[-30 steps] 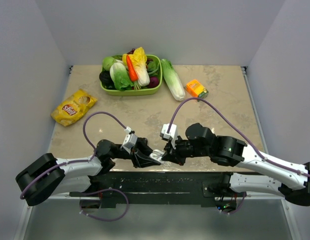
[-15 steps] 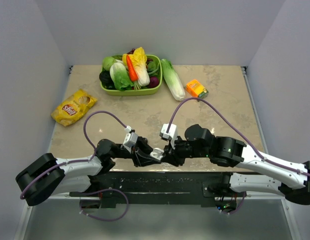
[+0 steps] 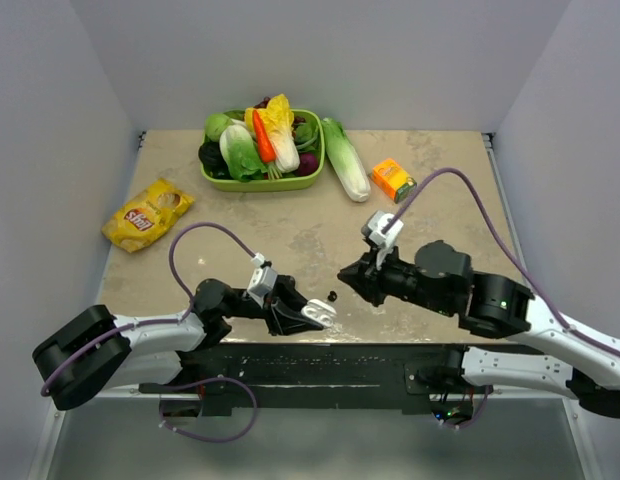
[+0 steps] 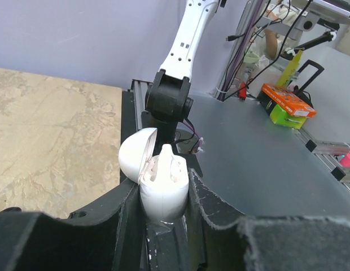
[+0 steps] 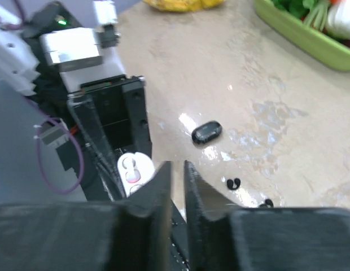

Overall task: Insert the wireless bluetooth earbuds into the charging case
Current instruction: Place the earbud in the charging case, then close the charging case, then place the charging case at the center of the board.

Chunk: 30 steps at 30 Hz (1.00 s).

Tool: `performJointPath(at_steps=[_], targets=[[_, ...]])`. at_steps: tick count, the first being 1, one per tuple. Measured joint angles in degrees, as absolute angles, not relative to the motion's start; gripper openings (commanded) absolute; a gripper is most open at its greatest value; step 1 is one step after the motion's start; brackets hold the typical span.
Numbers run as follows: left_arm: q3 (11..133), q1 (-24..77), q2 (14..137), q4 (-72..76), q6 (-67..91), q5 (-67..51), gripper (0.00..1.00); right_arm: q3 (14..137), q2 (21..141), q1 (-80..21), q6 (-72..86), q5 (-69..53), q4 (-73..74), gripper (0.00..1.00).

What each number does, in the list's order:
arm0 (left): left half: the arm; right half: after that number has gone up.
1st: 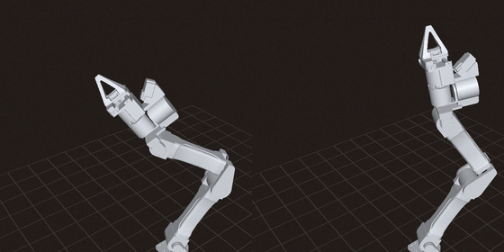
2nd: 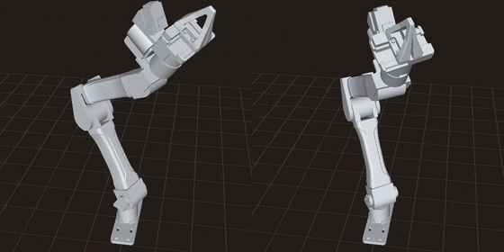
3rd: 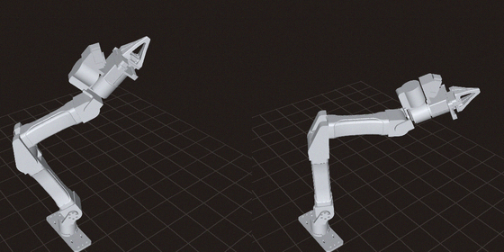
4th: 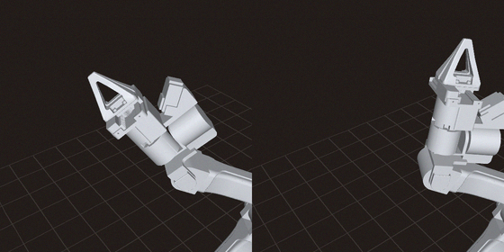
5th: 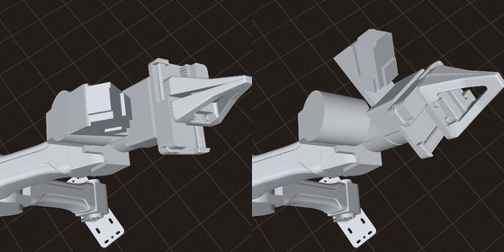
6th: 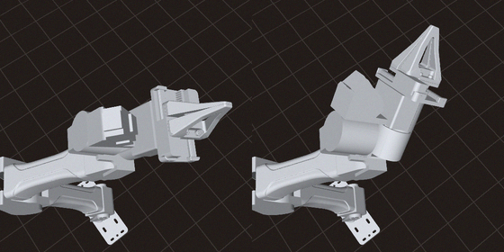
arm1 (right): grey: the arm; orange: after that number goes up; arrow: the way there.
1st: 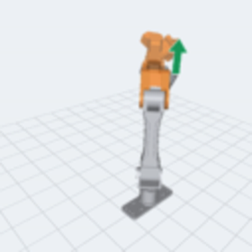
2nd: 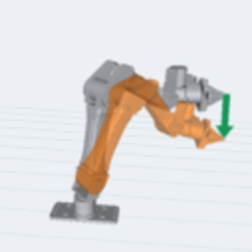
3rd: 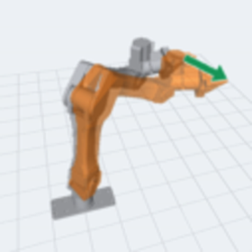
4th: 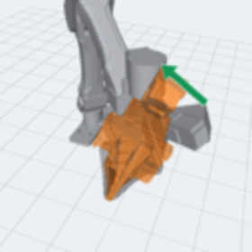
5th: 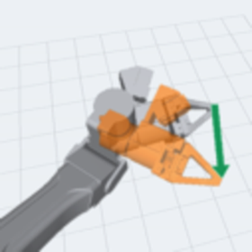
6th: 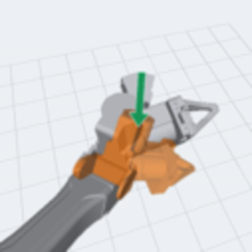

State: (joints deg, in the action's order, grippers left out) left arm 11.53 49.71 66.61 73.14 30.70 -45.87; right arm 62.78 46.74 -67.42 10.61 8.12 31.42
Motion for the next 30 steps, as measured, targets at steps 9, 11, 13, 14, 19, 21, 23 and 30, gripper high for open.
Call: performJointPath(at_steps=[9, 11, 13, 14, 19, 21, 23, 30], targets=[[11.5, 50.3, 66.5, 73.1, 30.0, -45.5, 0.0, 60.8, 57.9, -67.3, 13.1, 9.5, 31.8, 0.1], [11.5, 50.4, 66.4, 73.2, 29.4, -45.3, 0.0, 60.8, 58.0, -67.3, 13.1, 8.1, 31.9, 0.1], [11.5, 50.4, 66.3, 73.1, 29.3, -45.0, 0.0, 60.8, 58.0, -67.3, 13.1, 6.5, 31.9, 0.11], [11.5, 50.4, 66.3, 73.1, 29.1, -44.8, 0.0, 60.8, 58.0, -67.3, 13.1, 5.6, 31.9, 0.11], [11.5, 50.4, 66.1, 73.1, 28.2, -44.0, 0.0, 60.8, 58.1, -67.3, 12.8, 0.3, 32.1, 0.11], [11.5, 50.4, 66.1, 73.1, 27.8, -43.5, 0.0, 60.7, 58.2, -67.3, 12.7, -1.5, 32.3, 0.11], [11.5, 50.5, 66.1, 73.1, 27.7, -43.4, 0.0, 60.6, 58.2, -67.3, 12.4, -2.6, 32.4, 0.12], [11.5, 50.7, 66.1, 73.1, 26.8, -40.0, 0.0, 59.0, 53.3, -67.4, 15.9, 8.8, 32.7, 0.33]])
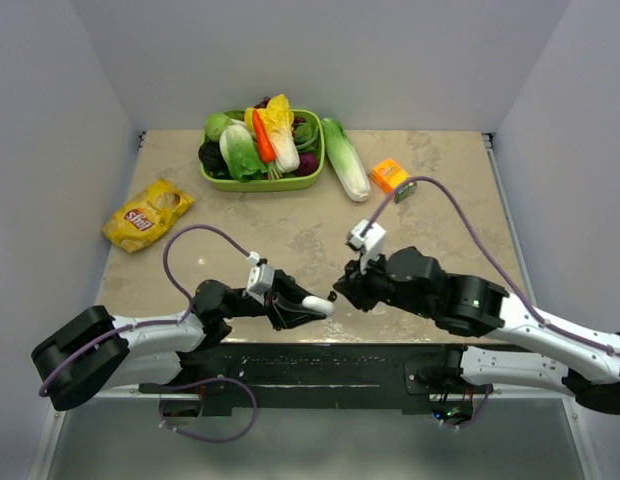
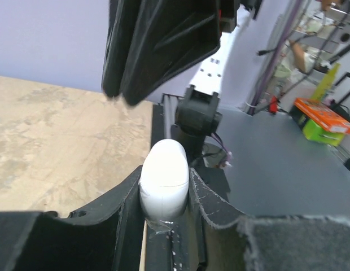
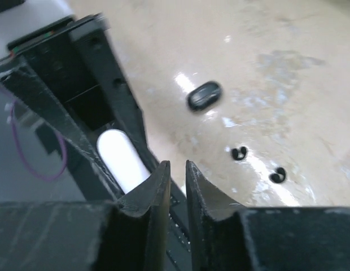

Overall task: Insert the wireless bluetooth earbuds into the charging case
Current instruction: Place the charging case at the center of the board.

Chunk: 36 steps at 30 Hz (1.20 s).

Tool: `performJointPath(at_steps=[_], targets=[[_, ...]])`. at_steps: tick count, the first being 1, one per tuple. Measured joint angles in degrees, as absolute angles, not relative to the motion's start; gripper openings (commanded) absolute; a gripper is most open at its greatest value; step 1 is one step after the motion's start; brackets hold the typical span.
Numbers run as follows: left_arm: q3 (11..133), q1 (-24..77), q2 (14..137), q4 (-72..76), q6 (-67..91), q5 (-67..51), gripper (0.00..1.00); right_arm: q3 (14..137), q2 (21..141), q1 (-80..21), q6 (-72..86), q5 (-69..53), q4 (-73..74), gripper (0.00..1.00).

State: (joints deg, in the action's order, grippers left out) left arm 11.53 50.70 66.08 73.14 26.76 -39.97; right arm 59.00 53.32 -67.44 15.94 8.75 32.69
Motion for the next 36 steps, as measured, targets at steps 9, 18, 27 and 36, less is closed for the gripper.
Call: performJointPath(at_steps=[9, 18, 27, 36], targets=[[14.3, 50.2, 67.8, 72.1, 27.4, -21.5, 0.0, 47.2, 37.6, -67.3, 22.6, 29.0, 24.7, 0.5], [31.9, 34.3, 92.8, 60.8, 41.9, -19.7, 0.0, 41.5, 44.2, -67.4, 25.2, 31.7, 23.6, 0.52], [41.5, 30.4, 108.2, 47.9, 45.0, -20.8, 0.16, 41.1, 43.4, -67.4, 26.7, 32.1, 21.7, 0.52], [46.3, 30.4, 108.7, 36.1, 41.2, -15.8, 0.45, 40.7, 43.9, -67.4, 26.9, 32.3, 21.6, 0.53]])
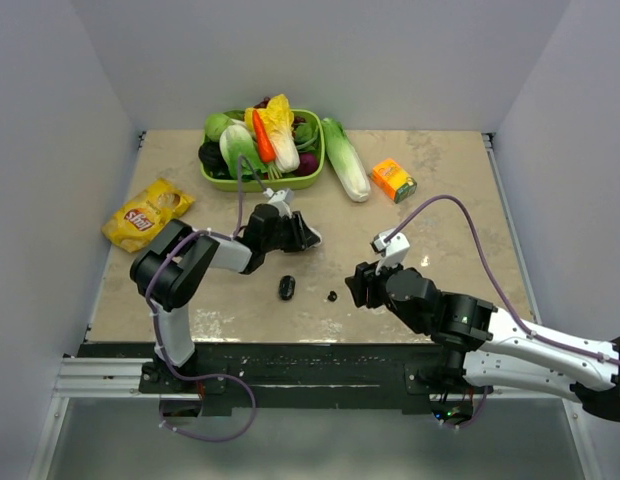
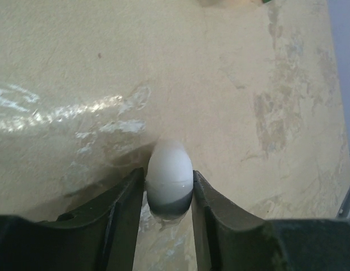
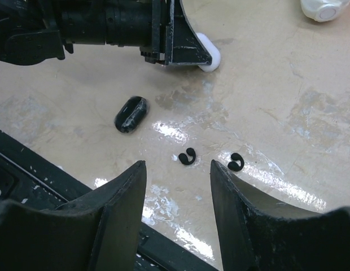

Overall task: Insert the wireless bluetooth earbuds into the charging case
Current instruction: Place the charging case at the center of the board.

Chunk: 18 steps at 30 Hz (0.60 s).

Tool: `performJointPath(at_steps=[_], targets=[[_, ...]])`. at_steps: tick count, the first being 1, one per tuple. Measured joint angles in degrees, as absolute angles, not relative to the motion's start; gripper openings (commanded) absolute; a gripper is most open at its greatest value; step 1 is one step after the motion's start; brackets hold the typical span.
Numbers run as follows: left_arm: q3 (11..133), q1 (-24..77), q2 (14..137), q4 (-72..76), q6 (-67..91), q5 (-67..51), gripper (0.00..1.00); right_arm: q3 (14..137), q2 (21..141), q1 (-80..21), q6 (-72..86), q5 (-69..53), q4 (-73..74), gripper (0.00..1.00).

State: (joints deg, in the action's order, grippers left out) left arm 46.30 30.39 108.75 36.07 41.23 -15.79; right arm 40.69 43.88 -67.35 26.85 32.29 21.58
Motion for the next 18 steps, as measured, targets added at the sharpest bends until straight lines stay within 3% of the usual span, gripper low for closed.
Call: performJointPath(at_steps=[9, 15, 16, 17, 18], targets=[[46.0, 30.4, 107.2, 31.5, 41.0, -11.3, 0.57, 40.7, 44.8, -67.4, 27.0, 32.3, 21.6, 0.53], [39.7, 30.2, 94.0, 21.4, 40.9, 0.3, 0.59, 40.7, 44.5, -67.4, 27.2, 32.2, 21.5, 0.53], [39.1, 30.4, 90.5, 19.3, 40.8, 3.0, 0.65, 40.7, 44.5, -67.4, 27.1, 32.2, 21.3, 0.53], [39.0, 30.9, 86.9, 17.3, 40.6, 6.3, 0.99, 40.7, 44.5, -67.4, 27.0, 32.2, 21.1, 0.53], [39.0, 31.9, 83.5, 15.7, 40.4, 9.9, 1.0, 40.7, 44.6, -67.4, 26.8, 32.2, 20.9, 0.53]])
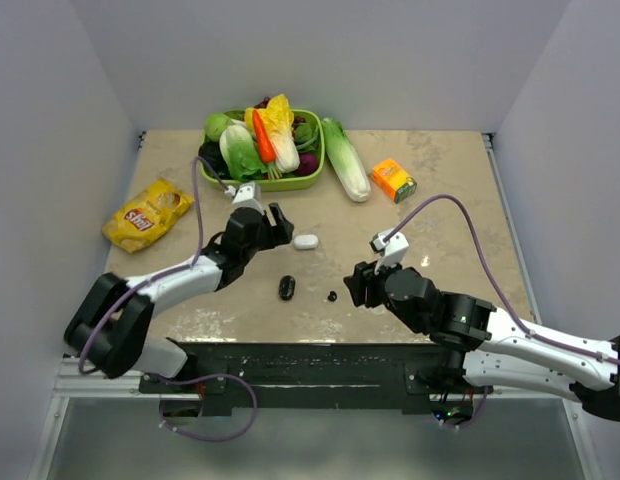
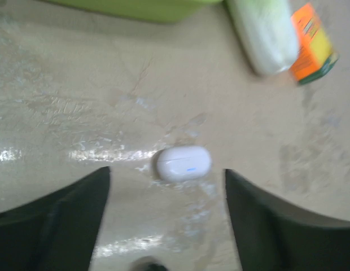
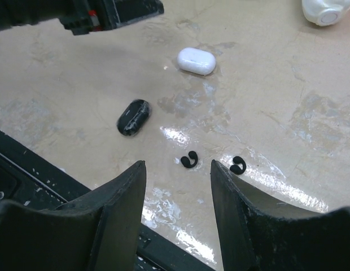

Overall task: Insert the wireless bluetooth earbuds into the charging case
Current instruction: Place the charging case at the center of the board, then pick up the charging case at the center of the board.

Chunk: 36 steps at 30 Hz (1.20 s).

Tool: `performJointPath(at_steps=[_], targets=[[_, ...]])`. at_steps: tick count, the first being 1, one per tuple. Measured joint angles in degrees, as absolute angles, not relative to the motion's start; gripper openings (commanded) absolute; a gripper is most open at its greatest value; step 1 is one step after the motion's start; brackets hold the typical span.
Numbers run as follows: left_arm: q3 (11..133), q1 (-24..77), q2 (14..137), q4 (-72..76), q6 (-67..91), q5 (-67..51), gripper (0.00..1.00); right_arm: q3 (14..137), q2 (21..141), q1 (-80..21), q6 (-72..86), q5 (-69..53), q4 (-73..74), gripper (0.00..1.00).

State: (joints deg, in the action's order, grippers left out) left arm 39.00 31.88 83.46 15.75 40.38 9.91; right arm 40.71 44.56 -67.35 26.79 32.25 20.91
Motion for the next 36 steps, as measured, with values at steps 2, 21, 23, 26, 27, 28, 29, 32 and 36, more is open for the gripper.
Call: performJointPath(at_steps=[2, 21, 23, 26, 27, 28, 29, 32, 36], targets=[[39.1, 34.6, 77.4, 13.5, 39.8, 15.7, 1.0, 40.9, 44.8, -67.4, 26.2, 32.3, 20.5, 0.53], [42.0, 50.9, 80.9, -3.2, 48.8, 38.0, 1.0, 49.3, 61.3, -67.4, 21.3, 34.0, 12.3, 0.58], [41.1, 51.1, 80.6, -0.6, 48.9, 38.0, 1.0, 49.2, 60.2, -67.4, 20.2, 36.2, 11.9, 0.59], [38.1, 51.1, 79.0, 2.8, 49.2, 37.7, 1.0, 47.8, 56.8, -67.4, 18.4, 39.2, 9.1, 0.6], [37.2, 51.1, 78.6, 3.6, 49.5, 37.4, 1.0, 46.7, 55.3, -67.4, 17.6, 40.2, 7.6, 0.6], [36.2, 51.1, 78.1, 4.3, 50.0, 36.8, 1.0, 45.6, 53.8, -67.4, 16.6, 41.3, 6.2, 0.6], [35.1, 51.1, 77.6, 5.5, 50.4, 35.9, 1.0, 44.6, 52.8, -67.4, 15.5, 42.0, 4.9, 0.6], [33.5, 51.4, 76.6, 7.2, 51.0, 34.6, 1.0, 42.6, 51.6, -67.4, 12.8, 44.0, 2.2, 0.61], [33.0, 51.6, 75.9, 8.8, 51.5, 33.8, 1.0, 41.2, 51.6, -67.4, 11.0, 45.3, 1.5, 0.62]])
